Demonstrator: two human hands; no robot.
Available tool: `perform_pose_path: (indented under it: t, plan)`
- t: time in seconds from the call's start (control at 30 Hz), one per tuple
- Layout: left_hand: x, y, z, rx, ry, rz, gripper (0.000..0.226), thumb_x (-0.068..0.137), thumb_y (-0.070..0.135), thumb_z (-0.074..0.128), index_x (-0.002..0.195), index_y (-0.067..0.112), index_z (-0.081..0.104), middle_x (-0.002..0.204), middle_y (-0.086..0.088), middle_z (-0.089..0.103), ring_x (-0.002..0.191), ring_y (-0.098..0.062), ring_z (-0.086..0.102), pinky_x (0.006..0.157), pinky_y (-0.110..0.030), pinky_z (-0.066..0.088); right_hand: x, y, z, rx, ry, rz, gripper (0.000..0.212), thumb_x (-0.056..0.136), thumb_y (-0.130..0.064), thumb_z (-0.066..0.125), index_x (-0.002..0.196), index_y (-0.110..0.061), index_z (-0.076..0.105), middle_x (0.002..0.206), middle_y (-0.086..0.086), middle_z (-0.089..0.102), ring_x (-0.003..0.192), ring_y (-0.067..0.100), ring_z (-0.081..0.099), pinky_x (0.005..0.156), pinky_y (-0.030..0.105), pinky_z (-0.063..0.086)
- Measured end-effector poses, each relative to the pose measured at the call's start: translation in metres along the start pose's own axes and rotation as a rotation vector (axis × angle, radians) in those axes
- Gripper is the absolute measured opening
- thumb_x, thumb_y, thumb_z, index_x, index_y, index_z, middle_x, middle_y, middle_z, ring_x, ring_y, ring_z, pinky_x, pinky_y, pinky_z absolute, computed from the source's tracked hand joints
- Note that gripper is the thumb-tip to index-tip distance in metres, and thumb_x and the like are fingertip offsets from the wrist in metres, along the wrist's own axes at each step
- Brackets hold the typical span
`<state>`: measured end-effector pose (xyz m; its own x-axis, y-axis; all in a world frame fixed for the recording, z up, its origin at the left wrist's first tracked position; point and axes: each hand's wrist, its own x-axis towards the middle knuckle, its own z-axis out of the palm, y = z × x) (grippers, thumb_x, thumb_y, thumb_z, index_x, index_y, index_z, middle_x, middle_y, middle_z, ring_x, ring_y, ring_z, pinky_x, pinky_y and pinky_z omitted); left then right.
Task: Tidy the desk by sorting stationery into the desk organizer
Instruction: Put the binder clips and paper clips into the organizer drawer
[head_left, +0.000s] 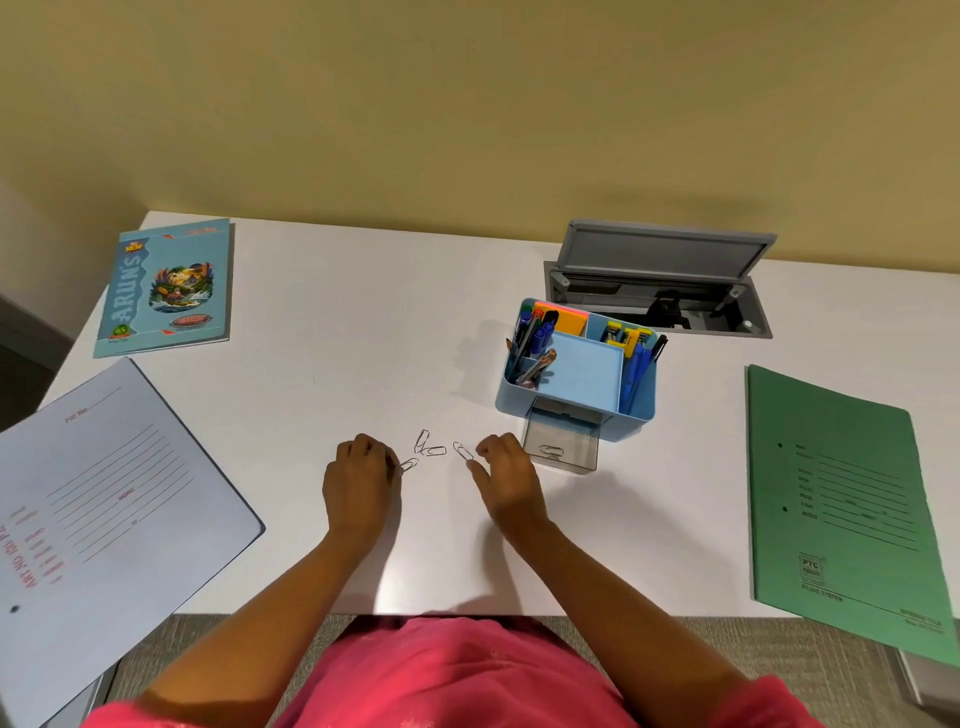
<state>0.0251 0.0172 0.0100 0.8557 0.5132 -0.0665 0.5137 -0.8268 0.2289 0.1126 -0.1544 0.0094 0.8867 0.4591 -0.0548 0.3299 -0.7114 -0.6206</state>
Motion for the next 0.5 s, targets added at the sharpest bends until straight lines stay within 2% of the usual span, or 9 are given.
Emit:
perform_pose_path:
  t: [0.13,0.37,0.43,0.5]
  plan:
    - [-0.001,-0.002,0.001,0.022,-0.001,-0.023,0.014,0.062,0.011,0.080,0.066,0.014,0.067,0.073,-0.004,0.062,0.071,-0.028,0.059,0.047,-0.027,0.039,0.016,-0.008,0.014,-0.164,-0.071,0.116,0.029,0.094,-0.029,0.054,0.112,-0.007,0.055,0.112,0.008,0.054,0.102,0.023,0.057,0.085,0.029,0.048]
    - [-0.008,-0.009,0.000,-0.049,0.001,-0.079,0.009,0.069,0.015,0.077,0.070,0.015,0.068,0.079,-0.003,0.063,0.080,-0.029,0.058,0.053,-0.032,0.043,0.023,-0.001,0.016,-0.080,-0.109,0.266,0.011,0.084,-0.012,0.057,0.088,-0.006,0.064,0.094,0.009,0.063,0.089,0.025,0.061,0.077,0.036,0.052]
    - [-0.009,-0.010,0.000,-0.067,-0.001,-0.090,0.006,0.072,0.015,0.074,0.072,0.015,0.069,0.082,-0.003,0.063,0.084,-0.029,0.058,0.056,-0.033,0.045,0.021,0.002,0.012,-0.072,-0.135,0.247,0.009,0.082,-0.010,0.055,0.083,-0.006,0.063,0.089,0.009,0.062,0.084,0.026,0.061,0.073,0.038,0.052]
    - [-0.009,-0.013,0.000,-0.075,0.003,-0.095,0.003,0.074,0.014,0.072,0.073,0.014,0.070,0.083,-0.004,0.063,0.085,-0.029,0.057,0.056,-0.034,0.045,0.011,0.004,0.004,-0.053,-0.109,0.153,0.005,0.083,-0.008,0.054,0.081,-0.007,0.059,0.087,0.007,0.059,0.080,0.023,0.058,0.071,0.037,0.050]
